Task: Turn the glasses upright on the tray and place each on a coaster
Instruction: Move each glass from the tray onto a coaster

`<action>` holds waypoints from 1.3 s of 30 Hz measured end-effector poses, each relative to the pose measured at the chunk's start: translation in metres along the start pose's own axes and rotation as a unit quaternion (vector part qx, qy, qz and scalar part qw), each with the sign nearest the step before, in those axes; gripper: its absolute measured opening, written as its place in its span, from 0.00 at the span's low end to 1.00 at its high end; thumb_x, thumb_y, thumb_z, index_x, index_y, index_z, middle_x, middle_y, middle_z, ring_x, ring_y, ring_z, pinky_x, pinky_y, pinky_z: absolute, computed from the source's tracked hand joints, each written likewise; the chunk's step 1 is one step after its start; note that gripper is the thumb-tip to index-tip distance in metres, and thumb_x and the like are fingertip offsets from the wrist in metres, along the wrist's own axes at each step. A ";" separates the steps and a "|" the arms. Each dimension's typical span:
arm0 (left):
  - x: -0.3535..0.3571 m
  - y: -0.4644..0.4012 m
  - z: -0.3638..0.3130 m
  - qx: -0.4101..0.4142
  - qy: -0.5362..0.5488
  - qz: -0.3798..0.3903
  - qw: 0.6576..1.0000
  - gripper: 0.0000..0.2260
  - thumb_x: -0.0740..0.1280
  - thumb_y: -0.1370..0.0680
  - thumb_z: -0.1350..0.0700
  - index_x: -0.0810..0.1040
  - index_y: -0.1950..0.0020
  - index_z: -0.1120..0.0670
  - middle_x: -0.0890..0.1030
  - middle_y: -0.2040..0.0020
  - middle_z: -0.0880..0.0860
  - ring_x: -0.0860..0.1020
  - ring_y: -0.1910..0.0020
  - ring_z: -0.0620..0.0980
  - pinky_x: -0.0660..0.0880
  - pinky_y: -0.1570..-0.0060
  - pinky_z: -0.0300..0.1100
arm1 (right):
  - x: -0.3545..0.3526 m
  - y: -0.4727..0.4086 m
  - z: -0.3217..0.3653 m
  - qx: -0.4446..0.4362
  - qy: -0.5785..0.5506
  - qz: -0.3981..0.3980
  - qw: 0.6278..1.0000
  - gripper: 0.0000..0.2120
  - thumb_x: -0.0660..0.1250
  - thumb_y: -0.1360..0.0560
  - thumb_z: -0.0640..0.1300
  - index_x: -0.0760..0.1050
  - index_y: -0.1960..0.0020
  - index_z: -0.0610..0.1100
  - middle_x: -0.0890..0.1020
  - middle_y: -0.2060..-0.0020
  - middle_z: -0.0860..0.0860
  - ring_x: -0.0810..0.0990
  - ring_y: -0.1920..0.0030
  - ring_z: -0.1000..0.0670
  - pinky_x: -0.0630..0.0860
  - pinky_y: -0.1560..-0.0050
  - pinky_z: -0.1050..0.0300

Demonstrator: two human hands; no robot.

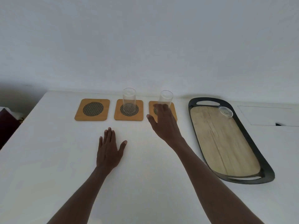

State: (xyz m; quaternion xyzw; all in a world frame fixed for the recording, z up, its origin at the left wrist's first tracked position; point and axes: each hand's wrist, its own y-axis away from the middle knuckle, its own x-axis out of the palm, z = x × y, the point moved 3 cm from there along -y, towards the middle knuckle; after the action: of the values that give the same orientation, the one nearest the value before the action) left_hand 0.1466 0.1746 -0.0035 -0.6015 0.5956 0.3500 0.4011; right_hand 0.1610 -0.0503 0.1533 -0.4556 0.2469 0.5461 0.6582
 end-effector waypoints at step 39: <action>0.092 0.032 -0.175 0.051 -0.035 0.040 0.997 0.44 0.45 0.25 0.26 0.49 0.19 0.56 0.46 0.18 0.50 0.42 0.20 0.46 0.46 0.21 0.47 | -0.130 -0.002 -0.270 0.257 0.103 0.030 0.961 0.43 0.73 0.29 0.57 0.57 0.25 0.38 0.68 0.30 0.39 0.64 0.29 0.37 0.70 0.37 0.46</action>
State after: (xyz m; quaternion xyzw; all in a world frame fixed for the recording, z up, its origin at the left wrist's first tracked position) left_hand 0.1086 -0.0220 -0.0120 -0.5438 0.6219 0.3558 0.4371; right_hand 0.1730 -0.3494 0.1363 -0.3174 0.4587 0.4343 0.7073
